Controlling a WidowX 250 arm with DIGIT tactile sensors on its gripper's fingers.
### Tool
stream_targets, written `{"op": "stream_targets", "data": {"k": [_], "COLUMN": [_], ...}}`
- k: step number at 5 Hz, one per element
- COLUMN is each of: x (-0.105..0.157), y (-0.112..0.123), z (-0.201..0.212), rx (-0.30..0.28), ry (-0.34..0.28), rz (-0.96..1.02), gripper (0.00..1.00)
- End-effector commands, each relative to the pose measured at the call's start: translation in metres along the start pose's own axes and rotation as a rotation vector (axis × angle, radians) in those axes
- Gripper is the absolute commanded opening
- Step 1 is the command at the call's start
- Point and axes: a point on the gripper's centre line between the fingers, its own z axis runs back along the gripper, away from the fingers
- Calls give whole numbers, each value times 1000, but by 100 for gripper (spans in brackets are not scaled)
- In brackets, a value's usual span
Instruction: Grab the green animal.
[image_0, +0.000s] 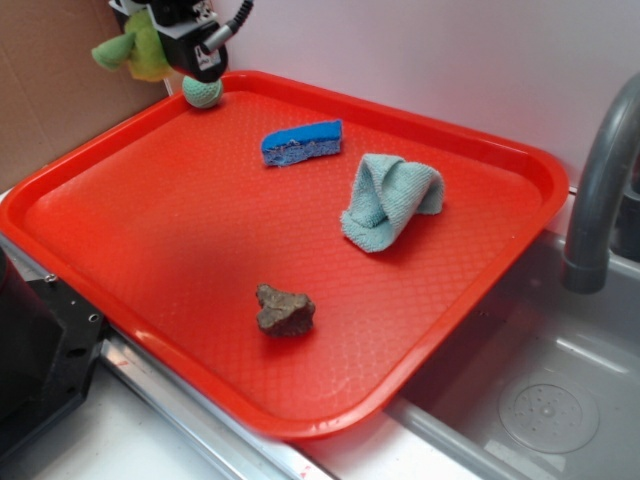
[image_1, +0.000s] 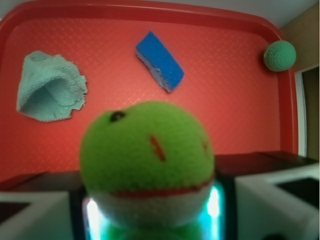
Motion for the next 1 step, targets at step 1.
{"op": "stream_targets", "data": {"k": [1], "x": [-26], "y": [17], "z": [1], "rx": [6], "ry": [-9], "rz": [54], "gripper": [0]}}
